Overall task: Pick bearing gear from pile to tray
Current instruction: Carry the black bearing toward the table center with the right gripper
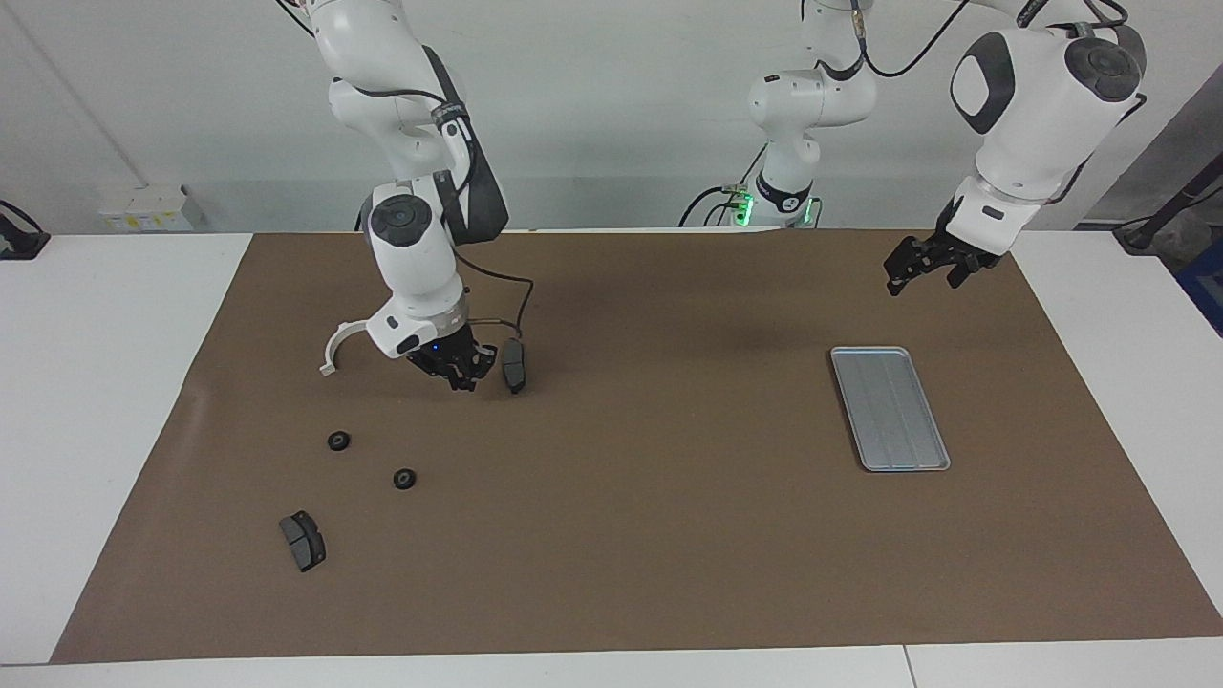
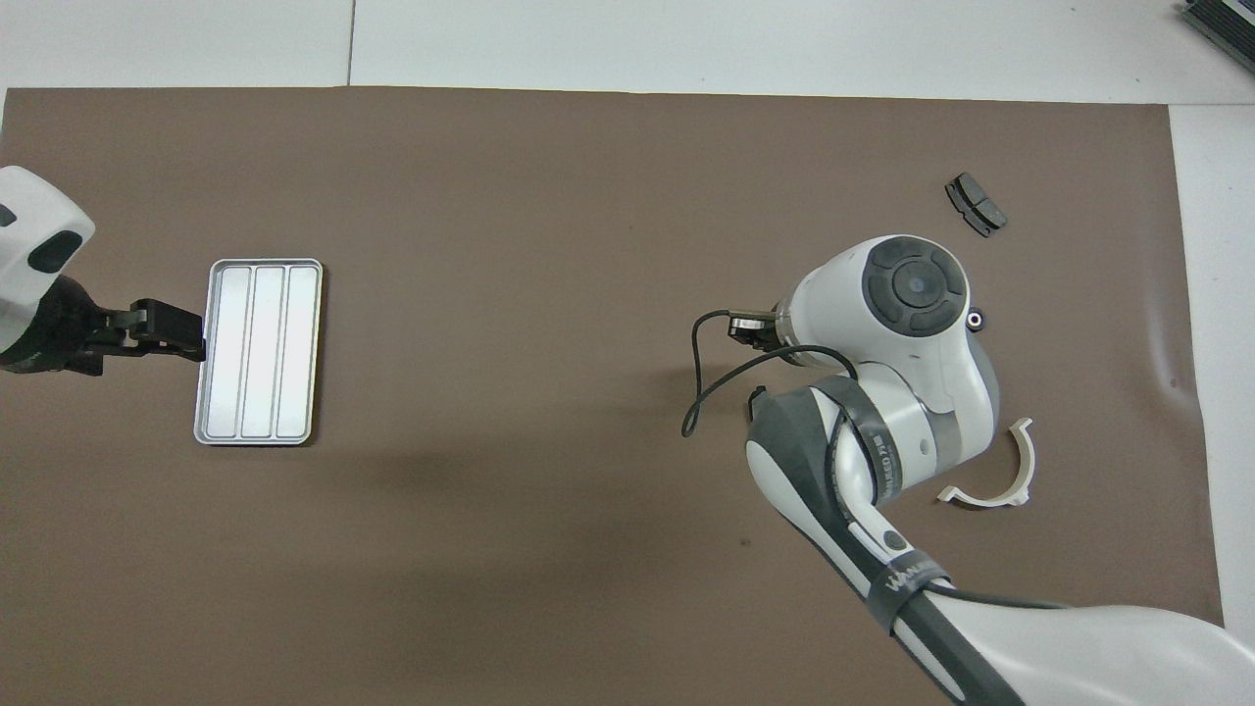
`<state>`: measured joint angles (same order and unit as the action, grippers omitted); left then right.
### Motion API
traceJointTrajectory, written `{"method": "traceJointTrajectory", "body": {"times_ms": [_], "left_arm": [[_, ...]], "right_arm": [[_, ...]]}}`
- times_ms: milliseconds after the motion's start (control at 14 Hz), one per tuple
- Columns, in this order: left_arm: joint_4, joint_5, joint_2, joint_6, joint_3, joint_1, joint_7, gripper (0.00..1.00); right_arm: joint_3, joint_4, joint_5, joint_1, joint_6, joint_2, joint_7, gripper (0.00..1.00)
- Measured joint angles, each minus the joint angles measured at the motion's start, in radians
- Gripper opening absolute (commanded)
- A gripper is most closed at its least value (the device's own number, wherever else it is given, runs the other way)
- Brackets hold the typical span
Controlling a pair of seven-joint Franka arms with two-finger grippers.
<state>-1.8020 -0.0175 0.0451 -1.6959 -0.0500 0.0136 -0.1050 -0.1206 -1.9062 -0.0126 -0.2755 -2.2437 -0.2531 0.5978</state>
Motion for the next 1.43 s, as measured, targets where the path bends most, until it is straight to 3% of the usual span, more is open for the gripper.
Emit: {"method": "traceJointTrajectory", "body": {"times_ms": [501, 860, 1074, 1289, 1433], "left_arm": [[0.000, 0.000, 0.000, -0.001, -0.001, 0.000, 0.000, 1.00], [0.000, 0.000, 0.000, -0.001, -0.019, -0.008, 0.000, 1.00], [-0.001, 0.000, 0.003, -0.031, -0.024, -0.019, 0.000, 1.00], [-0.009, 0.000, 0.003, -0.096, -0.026, -0.064, -0.002, 1.00], [-0.021, 0.000, 0.003, -0.122, -0.028, -0.101, -0.008, 1.00]], "right_arm": [[0.000, 0.333, -0.013, -0.206, 0.091, -0.252, 0.308, 0.00], [0.001, 0.450, -0.023, -0.264, 0.092, -0.366, 0.408, 0.00], [0.001, 0.481, -0.026, -0.286, 0.076, -0.392, 0.427, 0.00], [0.001, 0.473, -0.026, -0.297, 0.073, -0.399, 0.427, 0.37], [0.001, 0.458, -0.027, -0.306, 0.076, -0.402, 0.427, 0.46]]}}
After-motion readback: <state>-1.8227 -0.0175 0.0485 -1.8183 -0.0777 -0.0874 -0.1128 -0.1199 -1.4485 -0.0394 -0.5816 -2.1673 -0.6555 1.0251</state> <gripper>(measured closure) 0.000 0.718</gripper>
